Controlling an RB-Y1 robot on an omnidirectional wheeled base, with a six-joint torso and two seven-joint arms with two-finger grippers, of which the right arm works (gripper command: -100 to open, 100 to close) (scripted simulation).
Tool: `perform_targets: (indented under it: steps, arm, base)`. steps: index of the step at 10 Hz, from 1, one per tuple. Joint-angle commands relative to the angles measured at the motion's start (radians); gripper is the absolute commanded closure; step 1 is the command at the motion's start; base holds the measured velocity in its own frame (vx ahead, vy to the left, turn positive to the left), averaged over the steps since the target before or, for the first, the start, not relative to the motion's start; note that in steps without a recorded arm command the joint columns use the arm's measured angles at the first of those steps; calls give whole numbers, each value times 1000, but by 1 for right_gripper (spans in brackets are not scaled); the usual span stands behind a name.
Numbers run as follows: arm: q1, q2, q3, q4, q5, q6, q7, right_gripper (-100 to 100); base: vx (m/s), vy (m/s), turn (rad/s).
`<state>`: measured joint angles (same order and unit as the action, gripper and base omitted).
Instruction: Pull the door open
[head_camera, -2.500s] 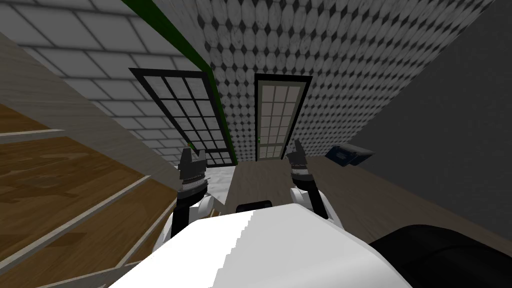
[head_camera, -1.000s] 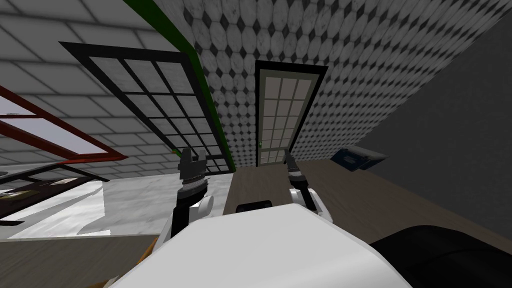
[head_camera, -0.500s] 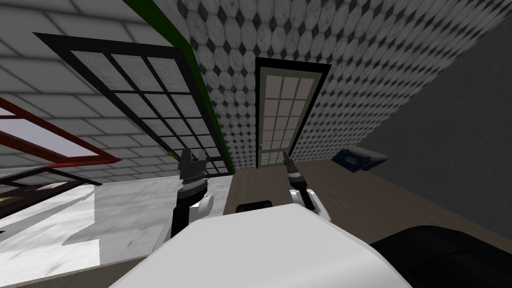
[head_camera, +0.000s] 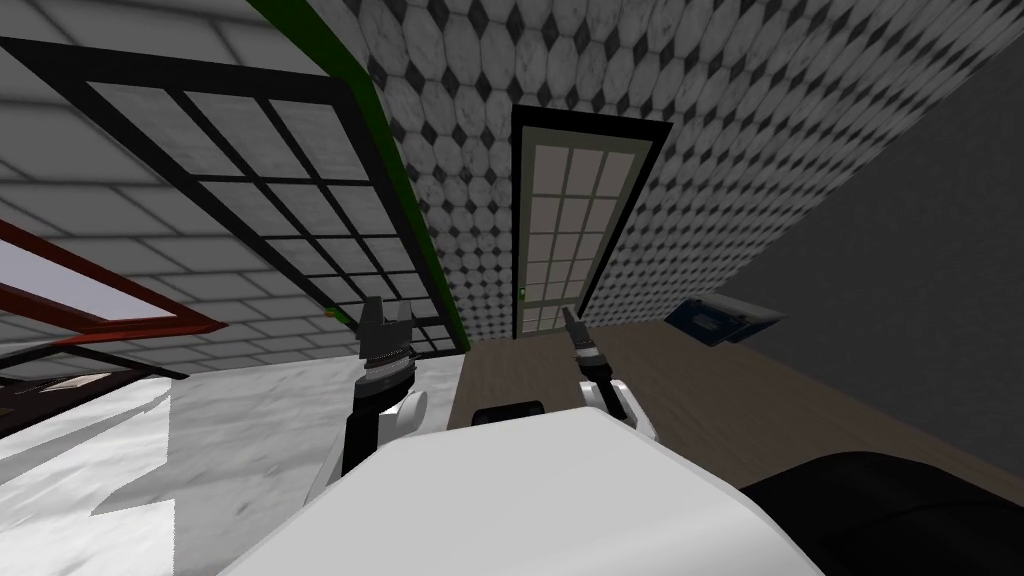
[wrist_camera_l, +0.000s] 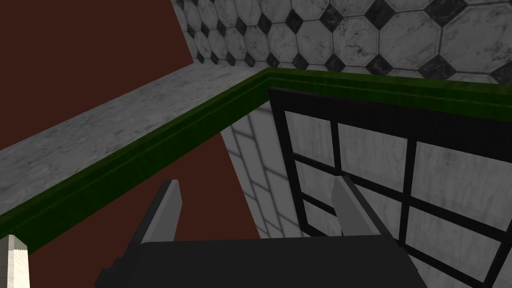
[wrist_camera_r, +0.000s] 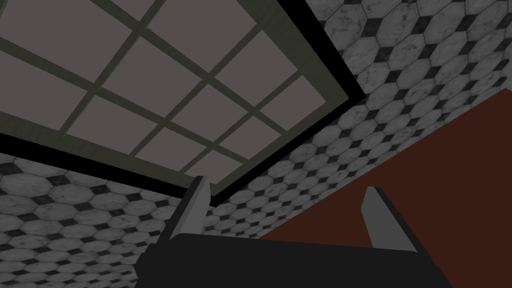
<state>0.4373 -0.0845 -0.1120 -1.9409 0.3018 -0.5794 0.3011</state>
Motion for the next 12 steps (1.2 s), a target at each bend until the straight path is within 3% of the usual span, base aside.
perform_targets:
  steps: [1, 12]
  arm:
    - [-6, -1, -8, 32, 13, -15, 25, -100]
    - [-52, -3, -67, 269, 110, -120, 200, -100]
  base:
    - [107, 22, -22]
    - [106, 28, -22]
